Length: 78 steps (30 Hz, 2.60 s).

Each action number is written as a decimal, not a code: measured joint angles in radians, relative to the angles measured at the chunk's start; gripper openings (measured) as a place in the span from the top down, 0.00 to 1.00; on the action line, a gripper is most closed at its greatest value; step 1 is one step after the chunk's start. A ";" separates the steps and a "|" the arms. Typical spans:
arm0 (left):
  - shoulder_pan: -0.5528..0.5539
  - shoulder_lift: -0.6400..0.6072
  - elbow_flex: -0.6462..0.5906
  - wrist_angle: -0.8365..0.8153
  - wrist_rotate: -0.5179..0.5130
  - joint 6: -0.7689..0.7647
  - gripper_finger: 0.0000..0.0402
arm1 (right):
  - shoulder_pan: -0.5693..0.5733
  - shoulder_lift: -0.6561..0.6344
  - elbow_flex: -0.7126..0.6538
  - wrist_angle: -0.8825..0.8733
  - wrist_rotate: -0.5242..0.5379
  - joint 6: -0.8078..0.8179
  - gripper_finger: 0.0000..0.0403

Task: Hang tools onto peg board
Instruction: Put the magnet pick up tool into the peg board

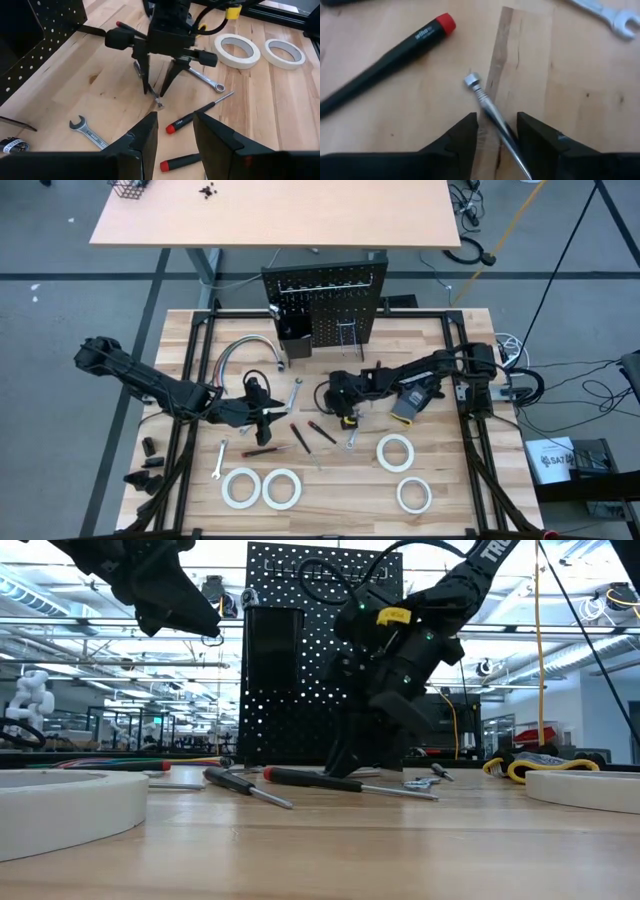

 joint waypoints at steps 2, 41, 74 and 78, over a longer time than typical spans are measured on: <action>0.000 0.000 0.000 0.000 0.006 0.000 0.68 | 0.003 0.000 0.000 -0.010 -0.014 0.048 0.74; 0.000 -0.001 0.000 0.189 0.203 0.179 0.68 | 0.194 -0.002 0.267 -0.226 0.272 0.549 0.97; 0.057 -0.038 -0.310 1.197 0.228 0.093 0.68 | 0.282 -0.323 0.326 0.238 0.492 0.464 0.97; 0.052 0.018 -0.283 1.215 0.229 0.178 0.68 | 0.275 -0.299 0.326 0.342 0.482 0.464 0.97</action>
